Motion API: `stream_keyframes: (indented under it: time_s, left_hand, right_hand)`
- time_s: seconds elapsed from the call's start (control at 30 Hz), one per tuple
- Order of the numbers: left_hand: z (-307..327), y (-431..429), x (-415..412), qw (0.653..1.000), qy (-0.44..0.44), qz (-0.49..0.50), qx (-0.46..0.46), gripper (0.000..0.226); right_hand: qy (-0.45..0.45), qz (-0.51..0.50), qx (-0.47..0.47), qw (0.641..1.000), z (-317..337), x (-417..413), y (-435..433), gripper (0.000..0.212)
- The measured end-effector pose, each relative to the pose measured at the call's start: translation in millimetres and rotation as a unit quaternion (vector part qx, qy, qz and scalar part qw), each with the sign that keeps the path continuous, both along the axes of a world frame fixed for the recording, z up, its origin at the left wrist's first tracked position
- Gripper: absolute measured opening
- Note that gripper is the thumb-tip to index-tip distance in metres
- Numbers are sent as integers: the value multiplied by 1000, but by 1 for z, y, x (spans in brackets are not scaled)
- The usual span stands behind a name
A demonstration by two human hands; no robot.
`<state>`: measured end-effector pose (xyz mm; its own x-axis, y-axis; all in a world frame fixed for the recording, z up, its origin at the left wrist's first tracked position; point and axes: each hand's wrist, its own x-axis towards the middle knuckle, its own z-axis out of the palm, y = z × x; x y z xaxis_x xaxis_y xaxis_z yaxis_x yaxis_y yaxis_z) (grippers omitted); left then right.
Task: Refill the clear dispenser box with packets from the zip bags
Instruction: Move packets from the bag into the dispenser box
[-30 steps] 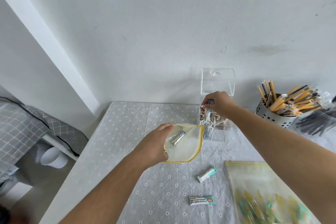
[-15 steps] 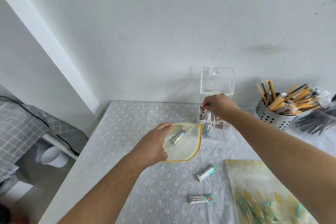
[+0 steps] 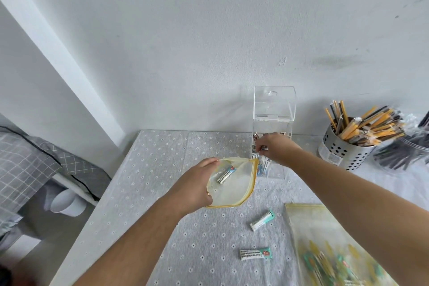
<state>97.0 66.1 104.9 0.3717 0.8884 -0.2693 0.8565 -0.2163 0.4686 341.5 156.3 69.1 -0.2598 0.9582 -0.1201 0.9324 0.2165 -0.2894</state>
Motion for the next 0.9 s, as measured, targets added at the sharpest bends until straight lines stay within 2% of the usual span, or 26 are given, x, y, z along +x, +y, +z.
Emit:
stream_keyframes:
  time_s: [0.27, 0.5, 0.57, 0.73, 0.9]
  left_hand:
    - [-1, 2, -1, 1000, -1, 3, -4, 87]
    - [-2, 5, 1, 1000, 7, 6, -12, 87]
    - [-2, 6, 1, 1000, 7, 4, -14, 87]
    - [-2, 6, 1, 1000, 7, 4, -15, 87]
    - [-2, 6, 4, 1000, 0, -2, -19, 87]
  right_hand:
    - [-17, -7, -47, 999, 4, -1, 9, 23]
    - [-20, 0, -59, 998, -1, -8, 15, 16]
    - [-4, -7, -50, 999, -3, -8, 16, 16]
    - [108, -87, -21, 990, 11, 4, 20, 12]
    - [96, -99, -2, 991, 28, 15, 18, 10]
